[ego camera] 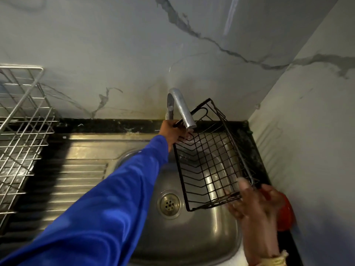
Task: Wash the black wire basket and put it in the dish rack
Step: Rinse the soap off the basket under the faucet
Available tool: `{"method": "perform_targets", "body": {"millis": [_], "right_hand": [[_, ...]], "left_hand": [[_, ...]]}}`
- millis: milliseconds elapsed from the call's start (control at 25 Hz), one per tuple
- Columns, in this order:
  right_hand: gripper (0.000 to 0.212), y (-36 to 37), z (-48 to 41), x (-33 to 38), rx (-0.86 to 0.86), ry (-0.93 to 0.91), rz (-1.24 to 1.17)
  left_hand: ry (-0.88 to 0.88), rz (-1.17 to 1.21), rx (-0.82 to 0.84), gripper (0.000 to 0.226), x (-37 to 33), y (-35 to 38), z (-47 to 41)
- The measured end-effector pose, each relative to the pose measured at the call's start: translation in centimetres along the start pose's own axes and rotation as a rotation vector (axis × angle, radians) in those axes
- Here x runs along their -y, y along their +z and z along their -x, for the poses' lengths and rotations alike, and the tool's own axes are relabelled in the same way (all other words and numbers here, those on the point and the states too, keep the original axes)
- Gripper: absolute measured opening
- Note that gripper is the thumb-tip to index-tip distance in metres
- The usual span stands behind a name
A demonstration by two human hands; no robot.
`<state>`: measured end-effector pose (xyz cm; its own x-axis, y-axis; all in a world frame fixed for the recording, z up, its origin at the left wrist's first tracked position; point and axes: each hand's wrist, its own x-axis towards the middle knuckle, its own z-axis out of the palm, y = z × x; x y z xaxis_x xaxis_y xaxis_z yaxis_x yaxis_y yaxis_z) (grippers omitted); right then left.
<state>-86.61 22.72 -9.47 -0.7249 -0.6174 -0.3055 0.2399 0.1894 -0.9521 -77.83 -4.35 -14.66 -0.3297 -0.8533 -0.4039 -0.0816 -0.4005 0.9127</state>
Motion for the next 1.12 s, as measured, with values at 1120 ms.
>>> {"method": "perform_targets", "body": {"millis": [1120], "right_hand": [[0.039,4.0,-1.9,0.5,-0.156,-0.146,0.210]], "left_hand": [[-0.087,-0.005,0.335,0.032,5.8,2.0,6.2]]}}
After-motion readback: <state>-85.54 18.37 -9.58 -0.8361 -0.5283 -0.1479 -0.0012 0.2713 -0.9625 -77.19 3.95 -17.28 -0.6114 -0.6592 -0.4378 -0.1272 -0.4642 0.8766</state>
